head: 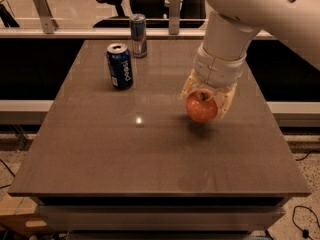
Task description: Move apple near pepsi can
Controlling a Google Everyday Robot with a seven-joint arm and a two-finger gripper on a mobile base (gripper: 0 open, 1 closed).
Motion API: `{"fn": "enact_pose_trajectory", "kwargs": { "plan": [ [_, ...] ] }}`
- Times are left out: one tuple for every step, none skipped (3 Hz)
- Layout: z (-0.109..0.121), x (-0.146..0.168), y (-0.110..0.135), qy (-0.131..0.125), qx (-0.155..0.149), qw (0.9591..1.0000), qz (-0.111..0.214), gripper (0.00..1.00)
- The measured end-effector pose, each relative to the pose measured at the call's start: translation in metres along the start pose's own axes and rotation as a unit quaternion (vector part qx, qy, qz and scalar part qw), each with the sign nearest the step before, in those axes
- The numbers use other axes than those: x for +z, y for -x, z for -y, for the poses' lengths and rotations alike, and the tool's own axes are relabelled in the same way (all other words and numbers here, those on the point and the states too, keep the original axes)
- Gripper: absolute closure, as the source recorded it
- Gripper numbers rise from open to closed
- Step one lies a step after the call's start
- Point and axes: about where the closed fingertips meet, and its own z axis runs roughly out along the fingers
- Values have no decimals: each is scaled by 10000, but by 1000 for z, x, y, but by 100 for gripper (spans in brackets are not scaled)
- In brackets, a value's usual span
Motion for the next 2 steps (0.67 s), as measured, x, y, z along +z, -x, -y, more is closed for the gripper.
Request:
{"fn": "enact_pose_trajectory", "kwargs": {
  "plan": [
    [3,-11,-13,-70,-96,9999,26,100],
    [8,-24,-29,-231,-336,9992,-21,100]
  ]
}}
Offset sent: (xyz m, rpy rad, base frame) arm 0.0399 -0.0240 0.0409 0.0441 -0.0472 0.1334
